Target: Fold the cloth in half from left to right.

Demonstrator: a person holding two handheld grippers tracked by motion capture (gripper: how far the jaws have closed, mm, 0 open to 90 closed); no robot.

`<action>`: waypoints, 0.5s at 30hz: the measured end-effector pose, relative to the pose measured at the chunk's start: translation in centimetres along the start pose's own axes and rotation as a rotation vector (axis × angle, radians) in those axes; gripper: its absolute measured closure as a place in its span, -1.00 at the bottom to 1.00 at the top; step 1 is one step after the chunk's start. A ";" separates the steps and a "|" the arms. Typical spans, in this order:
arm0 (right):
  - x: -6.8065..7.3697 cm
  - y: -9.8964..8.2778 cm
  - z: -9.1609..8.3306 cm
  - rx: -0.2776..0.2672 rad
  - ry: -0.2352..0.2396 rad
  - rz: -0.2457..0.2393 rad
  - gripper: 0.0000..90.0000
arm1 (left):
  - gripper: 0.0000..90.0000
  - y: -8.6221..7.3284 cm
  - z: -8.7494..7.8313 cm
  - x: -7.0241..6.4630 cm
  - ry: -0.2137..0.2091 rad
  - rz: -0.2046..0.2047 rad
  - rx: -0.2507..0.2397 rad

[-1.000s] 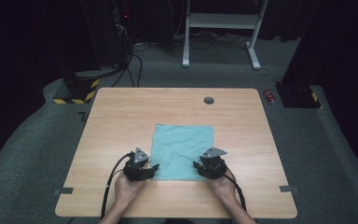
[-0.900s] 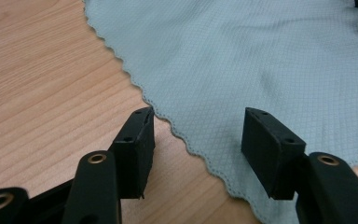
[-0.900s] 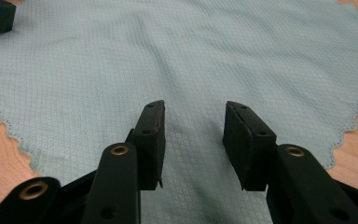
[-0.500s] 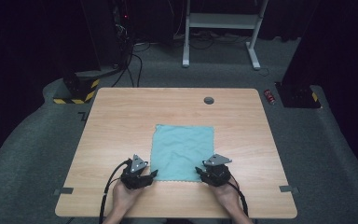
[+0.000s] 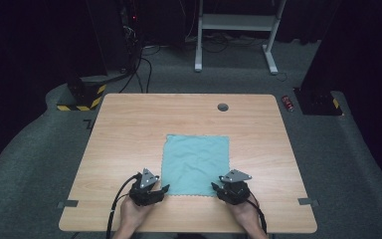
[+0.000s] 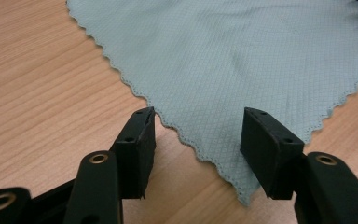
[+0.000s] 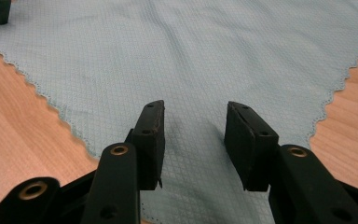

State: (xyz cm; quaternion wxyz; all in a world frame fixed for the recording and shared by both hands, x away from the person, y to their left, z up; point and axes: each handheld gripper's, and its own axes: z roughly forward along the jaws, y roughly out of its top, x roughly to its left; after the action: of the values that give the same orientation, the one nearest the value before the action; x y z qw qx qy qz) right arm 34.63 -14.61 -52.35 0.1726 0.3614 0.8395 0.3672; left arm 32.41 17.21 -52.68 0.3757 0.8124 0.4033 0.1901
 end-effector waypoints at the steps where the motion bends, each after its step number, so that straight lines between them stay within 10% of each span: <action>1: 0.0 0.0 0.0 0.000 0.000 0.000 0.29 | 0.00 0.0 0.0 0.0 0.000 0.000 0.000; 15: 0.2 0.3 -0.6 -0.002 0.004 0.020 0.26 | -0.04 1.1 0.1 0.7 -0.035 -0.049 0.005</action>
State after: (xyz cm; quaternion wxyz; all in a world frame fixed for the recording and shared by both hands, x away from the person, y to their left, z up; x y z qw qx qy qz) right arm 34.31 -14.59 -51.74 0.1676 0.3690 0.8357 0.3706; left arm 33.42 17.27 -51.85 0.3852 0.8064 0.4170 0.1656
